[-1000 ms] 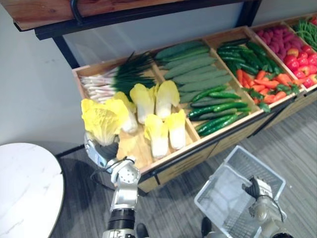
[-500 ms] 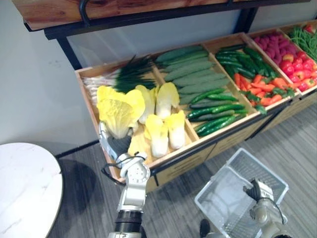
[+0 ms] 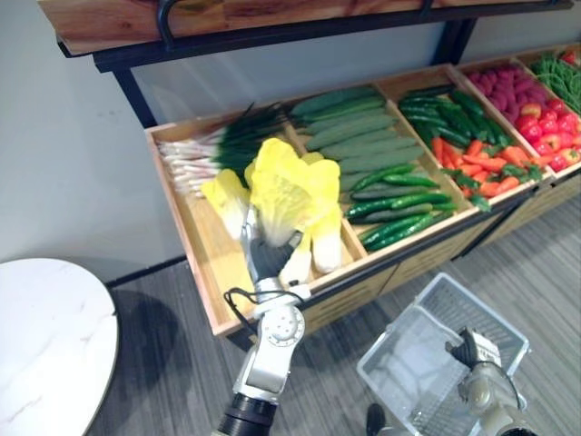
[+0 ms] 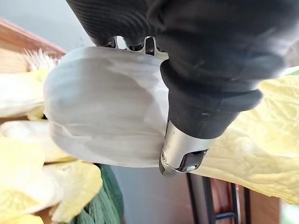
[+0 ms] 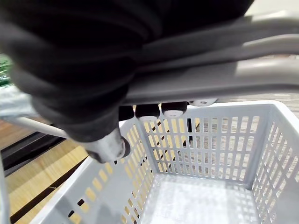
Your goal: Pick vegetable in the basket
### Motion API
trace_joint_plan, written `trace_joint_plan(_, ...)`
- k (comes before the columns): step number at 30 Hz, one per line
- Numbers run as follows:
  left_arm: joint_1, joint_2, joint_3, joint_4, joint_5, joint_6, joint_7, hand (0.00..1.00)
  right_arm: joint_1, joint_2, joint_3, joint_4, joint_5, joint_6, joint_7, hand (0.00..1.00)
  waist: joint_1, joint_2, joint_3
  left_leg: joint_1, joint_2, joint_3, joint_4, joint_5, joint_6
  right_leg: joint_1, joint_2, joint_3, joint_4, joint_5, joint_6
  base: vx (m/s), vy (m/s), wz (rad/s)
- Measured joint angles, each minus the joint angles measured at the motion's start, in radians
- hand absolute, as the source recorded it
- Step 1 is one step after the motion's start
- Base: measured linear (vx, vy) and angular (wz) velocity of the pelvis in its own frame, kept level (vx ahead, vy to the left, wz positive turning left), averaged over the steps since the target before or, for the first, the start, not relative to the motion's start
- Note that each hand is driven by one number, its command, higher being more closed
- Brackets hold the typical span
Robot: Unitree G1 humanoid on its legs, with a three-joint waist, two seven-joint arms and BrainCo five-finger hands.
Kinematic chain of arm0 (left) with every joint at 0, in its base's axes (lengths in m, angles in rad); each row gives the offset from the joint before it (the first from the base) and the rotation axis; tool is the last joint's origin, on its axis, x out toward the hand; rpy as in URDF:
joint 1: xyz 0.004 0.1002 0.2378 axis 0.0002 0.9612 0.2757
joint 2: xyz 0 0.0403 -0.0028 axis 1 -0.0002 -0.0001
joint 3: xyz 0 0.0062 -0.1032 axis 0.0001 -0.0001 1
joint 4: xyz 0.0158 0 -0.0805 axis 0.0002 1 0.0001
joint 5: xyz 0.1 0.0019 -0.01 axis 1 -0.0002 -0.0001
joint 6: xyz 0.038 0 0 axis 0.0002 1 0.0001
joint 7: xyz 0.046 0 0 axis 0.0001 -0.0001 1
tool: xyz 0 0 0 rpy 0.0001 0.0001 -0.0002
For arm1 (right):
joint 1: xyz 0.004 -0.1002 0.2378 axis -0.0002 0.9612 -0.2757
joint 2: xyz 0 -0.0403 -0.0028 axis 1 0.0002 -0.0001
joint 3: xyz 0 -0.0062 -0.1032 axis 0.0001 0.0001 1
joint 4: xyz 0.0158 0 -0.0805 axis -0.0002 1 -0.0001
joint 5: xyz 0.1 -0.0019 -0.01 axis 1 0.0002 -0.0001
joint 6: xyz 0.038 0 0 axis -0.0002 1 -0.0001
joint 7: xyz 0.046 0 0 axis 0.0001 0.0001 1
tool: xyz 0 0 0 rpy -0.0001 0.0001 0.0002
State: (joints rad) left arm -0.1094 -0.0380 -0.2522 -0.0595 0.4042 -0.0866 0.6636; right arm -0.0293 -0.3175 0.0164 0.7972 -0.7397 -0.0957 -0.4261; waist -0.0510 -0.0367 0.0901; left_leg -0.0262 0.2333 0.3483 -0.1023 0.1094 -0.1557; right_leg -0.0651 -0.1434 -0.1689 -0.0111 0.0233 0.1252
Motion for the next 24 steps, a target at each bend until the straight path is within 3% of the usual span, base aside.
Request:
trace_joint_plan(14, 0.021, 0.004, -0.166, -0.008, -0.013, -0.026, -0.117, 1.00, -0.010, -0.020, 0.011, -0.012, 0.004, 0.009, 0.033, 1.00, -0.002, 0.015, -0.009, 0.011, -0.001, 0.027, 0.002, 0.000, 0.000, -0.005, 0.000, 0.025, -0.006, 0.009, 0.007, 0.00, 0.000, -0.04)
trace_joint_plan(19, 0.021, 0.005, -0.202, -0.007, -0.068, -0.034, -0.146, 1.00, -0.024, -0.020, 0.010, -0.018, 0.035, 0.026, 0.045, 1.00, -0.002, 0.021, -0.012, 0.012, -0.004, 0.052, 0.002, 0.000, 0.001, -0.019, -0.001, 0.050, -0.016, 0.026, 0.006, -0.01, 0.004, -0.15)
trace_joint_plan(24, 0.021, 0.014, -0.316, -0.007, -0.103, -0.045, -0.216, 1.00, -0.036, -0.093, -0.020, -0.018, 0.083, 0.044, 0.068, 1.00, -0.003, 0.048, -0.013, 0.014, -0.007, 0.059, -0.001, 0.001, 0.002, -0.024, -0.003, 0.065, -0.021, 0.038, 0.011, -0.01, 0.003, -0.07)
